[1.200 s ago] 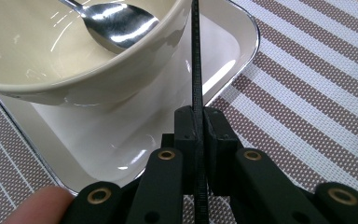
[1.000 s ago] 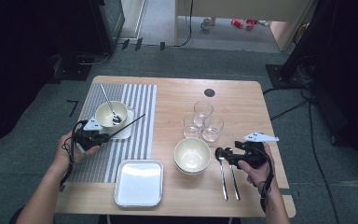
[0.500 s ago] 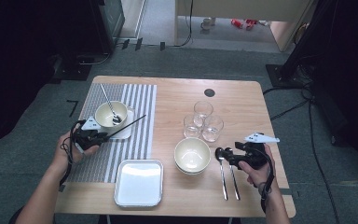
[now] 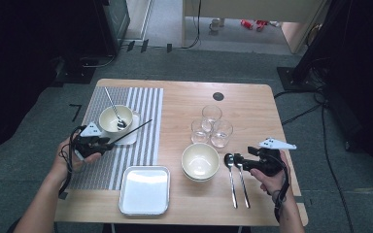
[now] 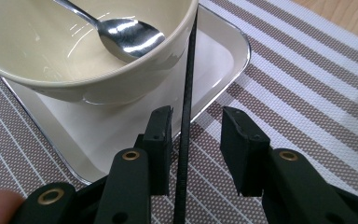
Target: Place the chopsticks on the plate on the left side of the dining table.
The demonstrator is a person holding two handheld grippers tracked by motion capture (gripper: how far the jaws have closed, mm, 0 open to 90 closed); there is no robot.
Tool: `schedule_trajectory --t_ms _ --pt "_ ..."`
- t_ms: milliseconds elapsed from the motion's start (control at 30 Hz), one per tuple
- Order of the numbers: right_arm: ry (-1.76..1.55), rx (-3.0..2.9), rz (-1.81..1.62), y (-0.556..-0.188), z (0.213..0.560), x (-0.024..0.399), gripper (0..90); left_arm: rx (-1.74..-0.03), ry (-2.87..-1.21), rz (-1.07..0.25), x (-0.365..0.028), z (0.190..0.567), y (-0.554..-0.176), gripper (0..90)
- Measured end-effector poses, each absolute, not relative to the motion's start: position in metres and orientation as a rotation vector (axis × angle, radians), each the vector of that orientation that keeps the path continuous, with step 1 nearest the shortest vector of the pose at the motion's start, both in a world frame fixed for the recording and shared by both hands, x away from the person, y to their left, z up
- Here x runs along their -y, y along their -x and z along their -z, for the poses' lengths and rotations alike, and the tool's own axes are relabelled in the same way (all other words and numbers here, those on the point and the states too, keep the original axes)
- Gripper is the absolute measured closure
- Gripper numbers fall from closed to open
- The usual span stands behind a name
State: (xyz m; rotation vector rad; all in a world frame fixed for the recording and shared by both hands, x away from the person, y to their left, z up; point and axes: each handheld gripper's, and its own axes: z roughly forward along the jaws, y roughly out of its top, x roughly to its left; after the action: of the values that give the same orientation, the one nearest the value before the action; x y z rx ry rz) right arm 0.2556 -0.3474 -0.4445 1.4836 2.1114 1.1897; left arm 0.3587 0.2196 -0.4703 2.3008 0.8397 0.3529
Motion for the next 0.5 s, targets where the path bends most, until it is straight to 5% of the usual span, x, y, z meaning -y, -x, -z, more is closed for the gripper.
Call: schedule_trajectory --t_ms 500 --pt "-1.539 -2.077 -1.145 -0.253 0.447 0.36 39.9 -0.805 -2.237 -0.399 -0.223 0.445 -0.335 59.9"
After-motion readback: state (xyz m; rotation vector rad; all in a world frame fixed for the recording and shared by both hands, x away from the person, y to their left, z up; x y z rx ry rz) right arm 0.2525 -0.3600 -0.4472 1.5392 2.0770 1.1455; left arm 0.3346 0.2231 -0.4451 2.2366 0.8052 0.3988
